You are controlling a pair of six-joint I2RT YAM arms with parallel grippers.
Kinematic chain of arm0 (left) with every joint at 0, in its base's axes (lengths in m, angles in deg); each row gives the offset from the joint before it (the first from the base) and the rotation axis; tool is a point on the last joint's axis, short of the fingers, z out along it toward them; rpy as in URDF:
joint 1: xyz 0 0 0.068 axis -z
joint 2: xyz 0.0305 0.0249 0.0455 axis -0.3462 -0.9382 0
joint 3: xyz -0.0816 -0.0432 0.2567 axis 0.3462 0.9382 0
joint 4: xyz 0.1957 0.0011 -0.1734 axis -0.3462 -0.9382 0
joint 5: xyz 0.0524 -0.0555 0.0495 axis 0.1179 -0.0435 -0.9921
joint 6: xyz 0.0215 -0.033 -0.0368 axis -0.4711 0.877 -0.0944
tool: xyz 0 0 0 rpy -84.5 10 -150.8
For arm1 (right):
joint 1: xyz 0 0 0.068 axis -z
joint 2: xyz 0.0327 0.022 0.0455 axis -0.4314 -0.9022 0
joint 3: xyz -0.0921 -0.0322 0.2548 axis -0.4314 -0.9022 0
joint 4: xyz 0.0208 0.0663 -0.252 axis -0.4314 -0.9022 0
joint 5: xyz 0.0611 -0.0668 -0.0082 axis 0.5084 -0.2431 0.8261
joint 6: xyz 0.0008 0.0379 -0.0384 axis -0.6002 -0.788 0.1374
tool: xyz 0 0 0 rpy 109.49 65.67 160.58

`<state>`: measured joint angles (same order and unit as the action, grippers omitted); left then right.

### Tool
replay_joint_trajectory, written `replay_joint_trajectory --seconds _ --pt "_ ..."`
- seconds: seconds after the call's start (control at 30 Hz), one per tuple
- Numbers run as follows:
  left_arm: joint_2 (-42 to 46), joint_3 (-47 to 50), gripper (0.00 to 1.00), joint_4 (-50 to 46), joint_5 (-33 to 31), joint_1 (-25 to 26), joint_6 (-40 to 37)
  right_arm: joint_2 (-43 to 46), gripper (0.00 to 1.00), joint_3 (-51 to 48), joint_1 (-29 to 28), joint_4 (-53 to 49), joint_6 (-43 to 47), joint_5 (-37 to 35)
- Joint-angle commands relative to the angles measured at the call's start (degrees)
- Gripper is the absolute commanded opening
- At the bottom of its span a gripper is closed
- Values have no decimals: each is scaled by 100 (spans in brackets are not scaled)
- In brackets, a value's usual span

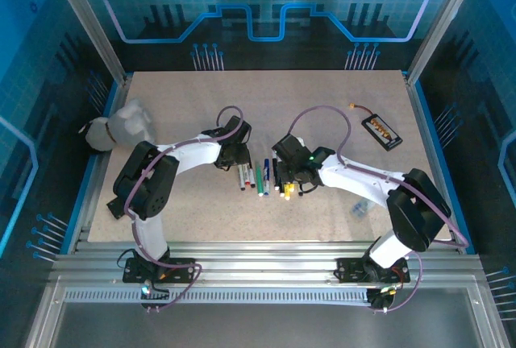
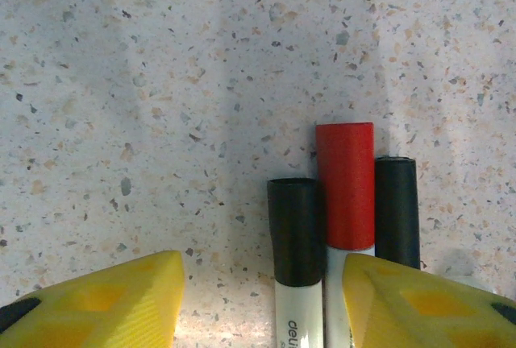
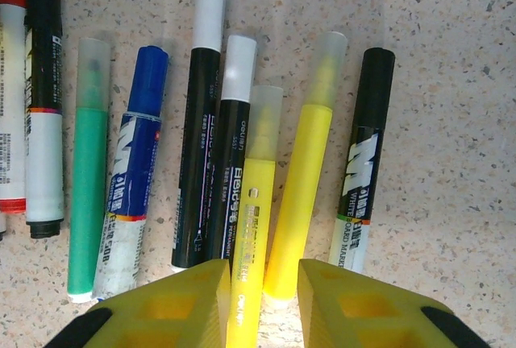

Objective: Open the pen caps

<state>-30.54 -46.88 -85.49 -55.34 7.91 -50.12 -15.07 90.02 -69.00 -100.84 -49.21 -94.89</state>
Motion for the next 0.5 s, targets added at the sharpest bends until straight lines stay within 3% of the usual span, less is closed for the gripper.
replay_joint_trajectory --seconds 0.0,0.47 --pt "169 172 55 -150 29 -75 55 -118 29 130 35 -118 -39 80" --pt "7 189 49 -112 123 -87 94 -187 29 133 35 -143 -67 120"
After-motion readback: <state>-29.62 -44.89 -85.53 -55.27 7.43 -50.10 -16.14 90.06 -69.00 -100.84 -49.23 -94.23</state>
